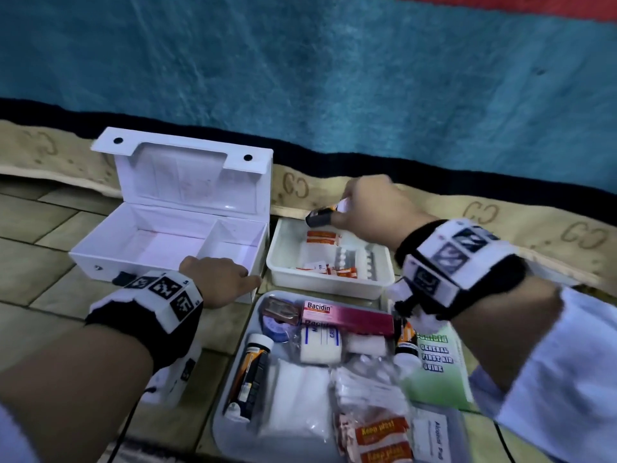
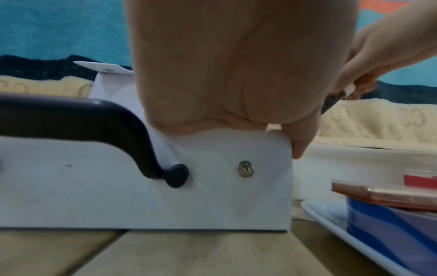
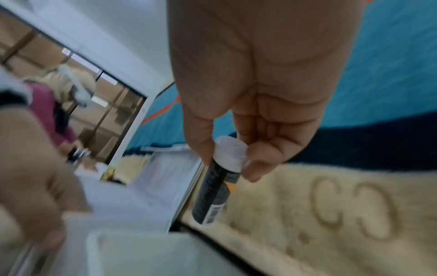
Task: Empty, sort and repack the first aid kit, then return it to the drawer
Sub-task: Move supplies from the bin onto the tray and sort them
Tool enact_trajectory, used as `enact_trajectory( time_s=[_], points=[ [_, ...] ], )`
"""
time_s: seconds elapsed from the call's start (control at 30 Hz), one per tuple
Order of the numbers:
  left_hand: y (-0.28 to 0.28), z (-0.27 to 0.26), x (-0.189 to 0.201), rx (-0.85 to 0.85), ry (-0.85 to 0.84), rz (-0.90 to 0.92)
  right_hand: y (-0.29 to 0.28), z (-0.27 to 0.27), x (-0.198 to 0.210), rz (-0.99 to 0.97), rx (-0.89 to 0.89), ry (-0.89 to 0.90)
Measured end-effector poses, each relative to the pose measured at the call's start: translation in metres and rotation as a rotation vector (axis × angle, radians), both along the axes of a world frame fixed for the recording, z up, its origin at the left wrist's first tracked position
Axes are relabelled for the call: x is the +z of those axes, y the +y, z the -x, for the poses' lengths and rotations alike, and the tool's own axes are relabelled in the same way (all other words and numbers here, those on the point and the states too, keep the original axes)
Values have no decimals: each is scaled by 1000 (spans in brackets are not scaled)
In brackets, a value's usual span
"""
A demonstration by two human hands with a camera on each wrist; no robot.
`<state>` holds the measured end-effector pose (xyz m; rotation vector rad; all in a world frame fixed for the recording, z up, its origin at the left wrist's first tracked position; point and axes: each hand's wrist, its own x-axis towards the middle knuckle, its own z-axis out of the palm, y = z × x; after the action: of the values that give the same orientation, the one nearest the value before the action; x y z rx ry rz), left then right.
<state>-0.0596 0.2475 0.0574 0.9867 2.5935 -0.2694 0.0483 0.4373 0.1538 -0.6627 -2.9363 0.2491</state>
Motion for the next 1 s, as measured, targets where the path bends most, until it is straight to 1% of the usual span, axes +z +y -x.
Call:
enact_trajectory(
  time_s=[0.13, 0.2, 0.27, 0.37, 0.47, 0.57, 0.67, 0.8, 0.9, 1.0],
  points=[
    [1, -1, 1, 16, -14, 3, 15, -55, 28, 162, -69, 218],
    [1, -1, 1, 22, -15, -3, 21, -84, 31, 210, -108, 310],
    [1, -1, 1, 25, -13, -2, 23, -110, 27, 228, -148, 334],
    [1, -1, 2, 29, -12, 8, 25, -140, 10, 214, -226, 241],
    [2, -1, 2, 26, -6, 12, 26, -156, -14, 172, -304, 192],
    [2, -1, 2, 24, -3, 16, 24, -162, -48, 131, -313, 131],
    [2, -1, 1, 16, 11, 22, 19, -164, -74, 147, -290, -12],
    [2, 0, -1, 12, 20, 29, 16, -162, -83, 266, -209, -100],
    [2, -1, -1, 22, 17, 17, 15, -158, -81, 253, -150, -158],
    [2, -1, -1, 25, 15, 13, 17, -152, -68, 211, -158, -259]
  ],
)
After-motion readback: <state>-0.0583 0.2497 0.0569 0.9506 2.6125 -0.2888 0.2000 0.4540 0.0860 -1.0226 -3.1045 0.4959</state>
